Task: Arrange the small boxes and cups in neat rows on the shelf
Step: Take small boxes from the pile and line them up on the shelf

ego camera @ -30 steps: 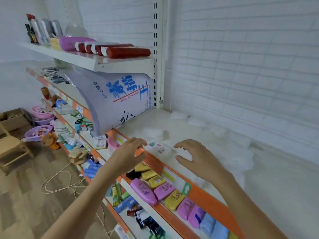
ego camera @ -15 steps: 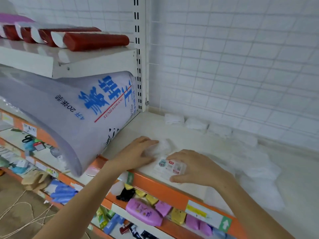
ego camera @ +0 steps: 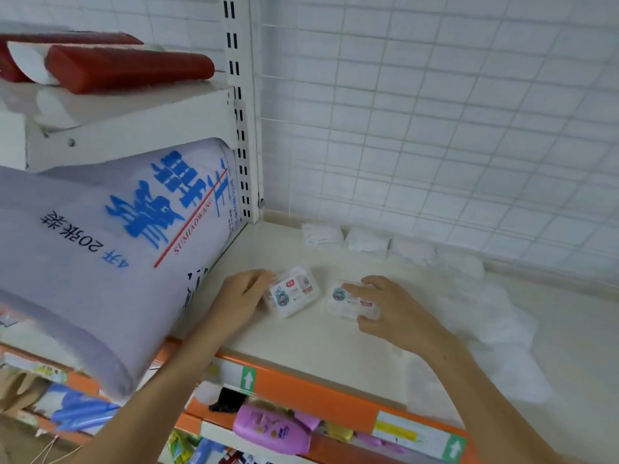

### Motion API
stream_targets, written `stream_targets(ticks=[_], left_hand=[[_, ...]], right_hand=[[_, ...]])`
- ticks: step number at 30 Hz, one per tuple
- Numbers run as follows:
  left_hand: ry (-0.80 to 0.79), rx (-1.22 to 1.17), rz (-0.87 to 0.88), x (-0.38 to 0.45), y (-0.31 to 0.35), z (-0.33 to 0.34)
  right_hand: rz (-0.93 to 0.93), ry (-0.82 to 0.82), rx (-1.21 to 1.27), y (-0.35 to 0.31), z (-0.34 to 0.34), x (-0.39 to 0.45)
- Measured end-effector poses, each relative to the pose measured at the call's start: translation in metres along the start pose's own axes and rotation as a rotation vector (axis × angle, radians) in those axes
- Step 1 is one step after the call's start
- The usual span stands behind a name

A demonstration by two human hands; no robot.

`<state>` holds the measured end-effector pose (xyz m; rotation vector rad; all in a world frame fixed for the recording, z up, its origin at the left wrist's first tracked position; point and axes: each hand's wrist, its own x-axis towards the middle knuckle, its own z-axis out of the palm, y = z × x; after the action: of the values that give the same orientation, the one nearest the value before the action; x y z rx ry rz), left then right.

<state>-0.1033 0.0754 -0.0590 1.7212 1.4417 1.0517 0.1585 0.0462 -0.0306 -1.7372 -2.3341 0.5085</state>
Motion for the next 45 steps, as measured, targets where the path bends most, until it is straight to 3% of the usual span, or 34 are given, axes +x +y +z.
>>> stream_targets(ticks=[6,8,12,14,17,22,29,38,45], left_hand=[[0.054,0.141,0.097,0.001,-0.004,0.001],[-0.006,0.111,0.091,-0.002,-0.001,0.002],[-0.245,0.535,0.150,-0.007,0.002,0.007],[-0.259,0.644,0.172,-0.006,0.000,0.009],[-0.225,0.553,0.195,-0.004,-0.002,0.008],[-0.297,0.359,0.229,-0.007,-0.006,0.008],[-0.288,0.351,0.199,-0.006,-0.001,0.007],[-0.209,0.299,0.308,-0.007,-0.003,0.007],[-0.066,0.380,0.415,-0.004,-0.006,0.007]], right_hand=[[-0.013,0.023,0.062,0.009,0.006,-0.001],[-0.030,0.039,0.065,0.009,0.006,-0.002],[-0.049,0.057,0.067,0.009,0.007,-0.004],[-0.057,0.062,0.060,0.009,0.007,-0.004],[-0.061,0.069,0.076,0.009,0.007,-0.004],[-0.047,0.055,0.065,0.010,0.007,-0.004],[-0.103,0.124,0.065,0.007,0.007,-0.003],[-0.091,0.260,-0.094,-0.005,0.012,-0.008],[-0.059,0.198,-0.185,-0.016,0.007,-0.006]])
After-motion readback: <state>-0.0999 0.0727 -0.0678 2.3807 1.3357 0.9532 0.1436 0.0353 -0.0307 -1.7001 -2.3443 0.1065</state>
